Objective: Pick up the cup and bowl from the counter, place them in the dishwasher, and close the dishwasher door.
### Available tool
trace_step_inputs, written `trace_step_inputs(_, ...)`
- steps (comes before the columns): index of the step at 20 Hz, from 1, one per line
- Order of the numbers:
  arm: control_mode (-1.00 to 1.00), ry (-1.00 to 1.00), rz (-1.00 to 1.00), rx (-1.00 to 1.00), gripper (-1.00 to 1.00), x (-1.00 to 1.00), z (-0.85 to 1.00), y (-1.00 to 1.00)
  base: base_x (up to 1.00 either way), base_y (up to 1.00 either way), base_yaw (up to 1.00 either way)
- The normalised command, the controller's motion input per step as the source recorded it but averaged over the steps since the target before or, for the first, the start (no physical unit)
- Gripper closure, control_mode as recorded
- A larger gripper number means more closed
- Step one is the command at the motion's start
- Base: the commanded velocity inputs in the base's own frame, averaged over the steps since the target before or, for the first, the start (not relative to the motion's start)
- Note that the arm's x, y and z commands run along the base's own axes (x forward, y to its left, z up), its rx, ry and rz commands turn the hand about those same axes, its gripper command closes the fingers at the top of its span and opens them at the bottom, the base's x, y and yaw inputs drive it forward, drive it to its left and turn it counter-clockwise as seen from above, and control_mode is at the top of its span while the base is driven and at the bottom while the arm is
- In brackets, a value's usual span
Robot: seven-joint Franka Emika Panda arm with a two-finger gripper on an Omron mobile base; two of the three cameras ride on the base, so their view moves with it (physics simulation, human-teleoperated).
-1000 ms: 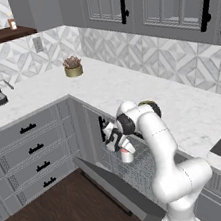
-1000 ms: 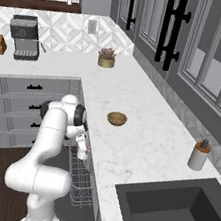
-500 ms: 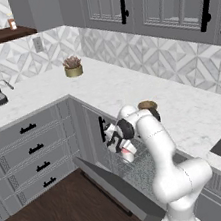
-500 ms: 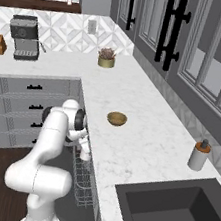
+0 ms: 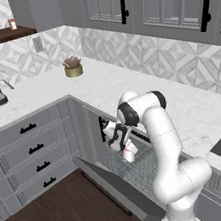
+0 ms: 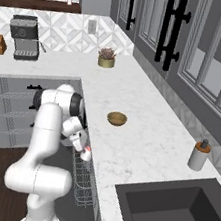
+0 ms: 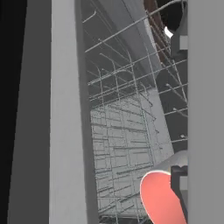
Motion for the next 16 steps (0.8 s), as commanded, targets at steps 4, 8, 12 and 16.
trace_step_inputs(4, -1.00, -0.27, 0.00, -0.01, -1.00, -1.00, 1.00, 0.00, 0.00, 0.00, 0.00)
trace_step_inputs(8, -1.00, -0.24, 0.00, -0.01, -1.00, -0.83, 1.00, 0.00, 0.00, 0.00, 0.00)
trace_step_inputs(12, -1.00, -0.21, 0.01, 0.00, -1.00, -0.55, 0.87, 0.18, 0.00, 0.00, 0.00)
trace_step_inputs(16, -1.00, -0.11, 0.00, 0.00, -1.00, -0.20, 0.83, 0.07, 0.00, 0.00, 0.00)
